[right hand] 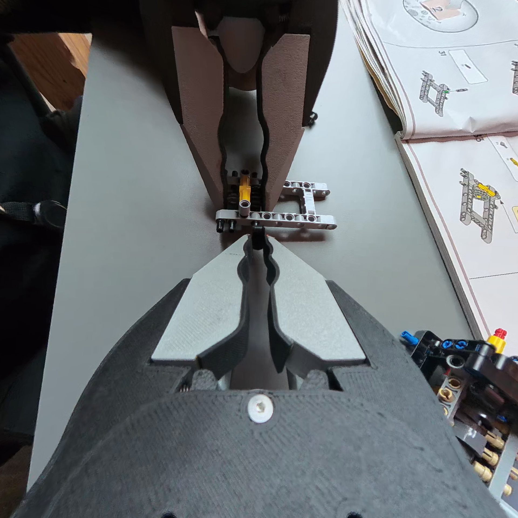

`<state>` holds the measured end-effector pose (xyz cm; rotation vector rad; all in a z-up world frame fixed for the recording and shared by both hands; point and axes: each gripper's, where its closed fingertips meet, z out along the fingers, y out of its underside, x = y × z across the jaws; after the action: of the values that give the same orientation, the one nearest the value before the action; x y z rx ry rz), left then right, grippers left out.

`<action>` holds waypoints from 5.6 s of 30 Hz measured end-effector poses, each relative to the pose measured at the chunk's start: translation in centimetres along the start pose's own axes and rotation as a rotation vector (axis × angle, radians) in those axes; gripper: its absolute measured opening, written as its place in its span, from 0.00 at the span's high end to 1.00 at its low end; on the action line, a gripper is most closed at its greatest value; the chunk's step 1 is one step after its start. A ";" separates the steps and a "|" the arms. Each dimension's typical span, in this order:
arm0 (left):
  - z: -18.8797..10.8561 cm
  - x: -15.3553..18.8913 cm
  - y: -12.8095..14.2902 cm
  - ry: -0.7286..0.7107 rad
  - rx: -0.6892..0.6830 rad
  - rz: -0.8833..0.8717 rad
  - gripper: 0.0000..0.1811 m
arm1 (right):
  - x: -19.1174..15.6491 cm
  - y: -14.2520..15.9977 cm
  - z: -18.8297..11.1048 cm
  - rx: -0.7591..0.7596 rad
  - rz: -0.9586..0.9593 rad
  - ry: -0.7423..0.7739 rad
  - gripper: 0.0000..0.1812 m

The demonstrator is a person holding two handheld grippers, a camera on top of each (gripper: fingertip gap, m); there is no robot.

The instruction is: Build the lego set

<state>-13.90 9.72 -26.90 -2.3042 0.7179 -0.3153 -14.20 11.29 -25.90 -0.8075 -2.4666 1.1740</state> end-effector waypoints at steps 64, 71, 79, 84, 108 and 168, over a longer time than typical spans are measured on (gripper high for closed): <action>-0.1 -0.6 -0.2 0.003 0.071 -0.036 0.87 | 0.2 -1.0 -0.7 0.083 0.131 -0.097 0.98; -1.9 1.7 -2.7 0.027 0.257 0.069 0.87 | -1.6 -3.3 -3.2 0.271 0.193 -0.043 0.98; -3.4 5.4 -4.3 -0.014 0.369 0.145 0.87 | -6.6 -4.5 -4.7 0.328 0.190 -0.028 0.98; -4.5 7.9 -3.8 0.034 0.382 0.053 0.87 | -9.0 -5.4 -4.4 0.347 0.163 -0.011 0.98; -2.9 17.7 -1.8 0.071 0.254 -0.129 0.86 | -17.9 -3.9 -2.3 0.365 0.257 -0.178 0.98; -2.8 13.4 -0.2 0.094 0.205 0.006 0.87 | -13.5 -3.9 -0.3 0.309 0.129 -0.022 0.98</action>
<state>-4.01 0.63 -24.43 -2.1041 0.7046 -0.4742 -4.65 1.43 -22.94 -0.8746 -2.1974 1.5679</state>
